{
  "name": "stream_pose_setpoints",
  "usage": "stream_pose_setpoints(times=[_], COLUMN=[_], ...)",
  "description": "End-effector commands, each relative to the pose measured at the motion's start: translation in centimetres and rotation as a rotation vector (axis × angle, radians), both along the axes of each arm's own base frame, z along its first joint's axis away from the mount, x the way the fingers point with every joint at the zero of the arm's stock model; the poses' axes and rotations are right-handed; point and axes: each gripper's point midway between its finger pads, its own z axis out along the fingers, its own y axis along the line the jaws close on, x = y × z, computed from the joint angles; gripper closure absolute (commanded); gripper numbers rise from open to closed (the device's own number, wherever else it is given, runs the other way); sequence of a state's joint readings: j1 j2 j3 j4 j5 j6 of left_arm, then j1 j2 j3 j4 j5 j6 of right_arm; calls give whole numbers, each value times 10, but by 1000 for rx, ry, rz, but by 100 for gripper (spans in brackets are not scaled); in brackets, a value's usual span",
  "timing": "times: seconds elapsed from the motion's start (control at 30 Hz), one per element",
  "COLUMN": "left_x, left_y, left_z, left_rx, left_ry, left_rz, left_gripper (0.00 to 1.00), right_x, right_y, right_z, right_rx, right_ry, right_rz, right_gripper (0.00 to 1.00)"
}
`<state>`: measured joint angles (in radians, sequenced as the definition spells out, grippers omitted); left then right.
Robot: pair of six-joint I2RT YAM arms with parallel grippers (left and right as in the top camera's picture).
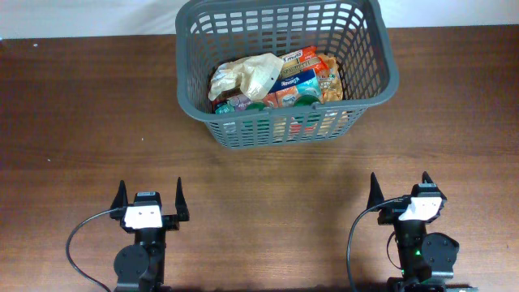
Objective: Pack container
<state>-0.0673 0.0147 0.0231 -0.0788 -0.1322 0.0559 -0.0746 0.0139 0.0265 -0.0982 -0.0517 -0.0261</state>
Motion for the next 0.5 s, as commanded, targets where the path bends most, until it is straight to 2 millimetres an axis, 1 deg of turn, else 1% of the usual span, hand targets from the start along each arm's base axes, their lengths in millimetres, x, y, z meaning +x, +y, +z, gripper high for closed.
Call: stream_pose_setpoints(times=[0.0,0.47], left_x=[0,0], left_y=[-1,-1], left_z=[-2,-2], left_rx=[5,5], left_ry=[-3,-3], left_rz=[-1,-1], left_gripper=[1,1], right_x=[0,0], right_y=[1,1], right_z=[-2,-2], right_rx=[0,0], right_ry=[-2,-2], right_rz=[0,0], right_gripper=[1,1])
